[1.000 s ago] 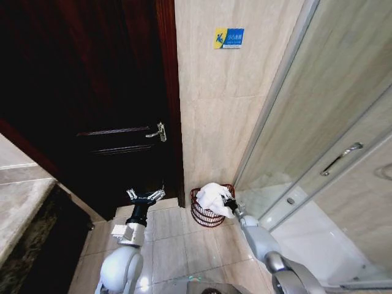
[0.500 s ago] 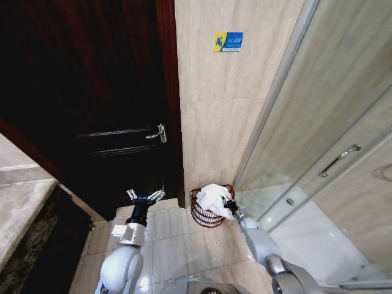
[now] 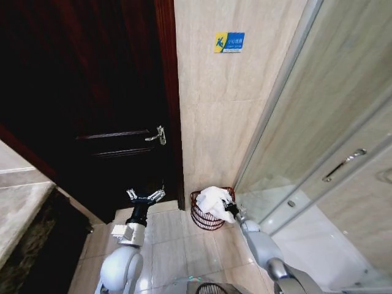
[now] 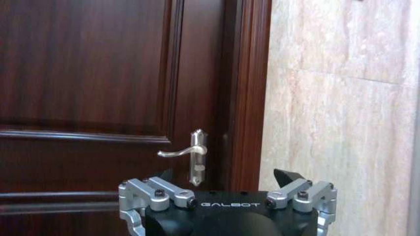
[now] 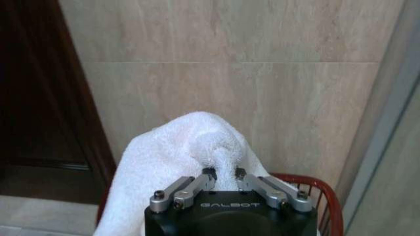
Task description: Discard the used towel into the hamper.
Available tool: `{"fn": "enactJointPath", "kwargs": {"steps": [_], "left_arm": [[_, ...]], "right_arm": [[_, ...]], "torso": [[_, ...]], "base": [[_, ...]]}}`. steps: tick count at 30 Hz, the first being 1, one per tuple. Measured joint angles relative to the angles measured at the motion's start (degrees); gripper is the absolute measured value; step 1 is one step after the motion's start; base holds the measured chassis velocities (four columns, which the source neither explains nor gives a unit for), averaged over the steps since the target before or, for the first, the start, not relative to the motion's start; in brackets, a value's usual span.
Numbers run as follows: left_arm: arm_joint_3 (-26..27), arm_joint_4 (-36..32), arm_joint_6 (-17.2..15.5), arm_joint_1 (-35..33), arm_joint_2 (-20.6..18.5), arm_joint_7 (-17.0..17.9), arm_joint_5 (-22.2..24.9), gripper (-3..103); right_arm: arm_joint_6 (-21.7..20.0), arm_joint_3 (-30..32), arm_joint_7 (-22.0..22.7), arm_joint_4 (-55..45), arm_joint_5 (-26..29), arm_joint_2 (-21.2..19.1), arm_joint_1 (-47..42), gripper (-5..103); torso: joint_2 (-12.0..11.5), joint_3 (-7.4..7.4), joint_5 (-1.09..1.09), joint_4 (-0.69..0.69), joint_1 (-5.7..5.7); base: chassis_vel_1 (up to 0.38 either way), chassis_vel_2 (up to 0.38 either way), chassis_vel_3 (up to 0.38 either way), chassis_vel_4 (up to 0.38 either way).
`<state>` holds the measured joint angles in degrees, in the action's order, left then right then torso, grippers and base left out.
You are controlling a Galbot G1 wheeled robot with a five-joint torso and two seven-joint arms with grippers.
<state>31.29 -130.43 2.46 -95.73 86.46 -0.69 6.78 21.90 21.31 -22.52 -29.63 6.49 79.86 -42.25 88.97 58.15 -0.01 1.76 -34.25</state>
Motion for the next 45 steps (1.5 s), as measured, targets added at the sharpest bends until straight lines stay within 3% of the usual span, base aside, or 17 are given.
{"fn": "enactJointPath", "kwargs": {"steps": [5, 8, 9, 10, 16, 17, 24, 28, 31, 34, 40, 45], "left_arm": [[0.0, 0.0, 0.0, 0.01, -0.02, 0.0, 0.0, 100], [0.0, 0.0, 0.0, 0.01, 0.01, 0.0, 0.0, 100], [0.0, 0.0, 0.0, 0.02, 0.0, 0.0, 0.0, 100], [0.0, 0.0, 0.0, 0.02, 0.0, 0.0, 0.0, 100], [0.0, 0.0, 0.0, 0.0, 0.0, 0.0, 0.0, 100], [0.0, 0.0, 0.0, -0.02, 0.01, 0.0, 0.0, 100], [0.0, 0.0, 0.0, -0.01, 0.01, 0.0, 0.0, 100], [0.0, 0.0, 0.0, 0.01, 0.01, 0.0, 0.0, 100], [0.0, 0.0, 0.0, 0.01, 0.01, 0.0, 0.0, 100], [0.01, 0.0, 0.0, 0.01, 0.01, 0.01, 0.0, 100], [0.0, 0.0, 0.0, 0.0, 0.01, 0.0, 0.0, 100], [0.0, 0.0, 0.0, 0.01, 0.01, 0.0, 0.0, 100]], "right_arm": [[-0.18, -0.16, 0.12, 0.13, -0.24, 0.14, -0.05, 12], [-1.65, -1.18, 0.16, -0.13, -2.57, 0.03, -0.59, 10], [-2.13, -1.18, 0.22, 0.23, -3.95, 0.07, -0.65, 14], [-2.13, -1.18, 0.22, 0.23, -3.95, 0.07, -0.65, 14], [-4.3, -0.22, 1.51, 6.34, -14.19, 0.64, 0.09, 41], [-4.5, -0.13, 1.45, 7.66, -15.39, 0.65, 0.51, 41], [-5.66, -2.19, 1.29, 9.93, -17.2, 0.01, 2.03, 69], [-4.95, -2.75, 1.41, 5.55, -14.02, -0.86, 1.38, 79], [-4.72, -6.83, 1.35, -7.42, -6.88, -5.03, -4.53, 94], [-5.51, -7.94, 1.27, -13.83, -3.36, -7.6, -8.73, 99], [-4.87, -6.11, 3.44, -28.44, 1.85, -10.93, -19.7, 100], [-4.96, -3.59, 5.01, -32.47, 2.33, -10.8, -25.31, 100]], "torso": [[-0.04, -0.02, -0.06, 0.0, 0.01], [-0.09, -0.01, 0.05, 0.04, -0.04], [-0.1, -0.02, -0.02, 0.01, -0.04], [-0.1, -0.02, -0.02, 0.01, -0.04], [-0.09, -0.07, 0.03, 0.0, 0.1], [-0.08, -0.09, 0.03, 0.03, 0.12], [-0.1, -0.09, 0.0, 0.01, 0.11], [-0.14, -0.07, 0.03, 0.02, 0.05], [-0.14, -0.08, 0.02, 0.03, 0.05], [-0.14, -0.08, 0.0, 0.01, 0.07], [-0.14, -0.1, -0.01, 0.01, 0.09], [-0.15, -0.1, 0.0, 0.01, 0.09]], "base": [[-0.207, 0.213, 0.228, -0.217], [-0.21, 0.19, 0.177, -0.196], [-0.133, 0.137, 0.04, 0.003], [-0.133, 0.137, 0.04, 0.003], [-0.012, 0.011, -0.035, -0.002], [0.077, -0.035, -0.035, 0.045], [0.034, -0.028, -0.025, 0.022], [0.0, 0.0, 0.0, 0.0], [0.0, 0.0, 0.0, 0.0], [0.0, 0.0, 0.0, 0.0], [0.0, 0.0, 0.0, 0.0], [0.0, 0.0, 0.0, 0.0]]}}
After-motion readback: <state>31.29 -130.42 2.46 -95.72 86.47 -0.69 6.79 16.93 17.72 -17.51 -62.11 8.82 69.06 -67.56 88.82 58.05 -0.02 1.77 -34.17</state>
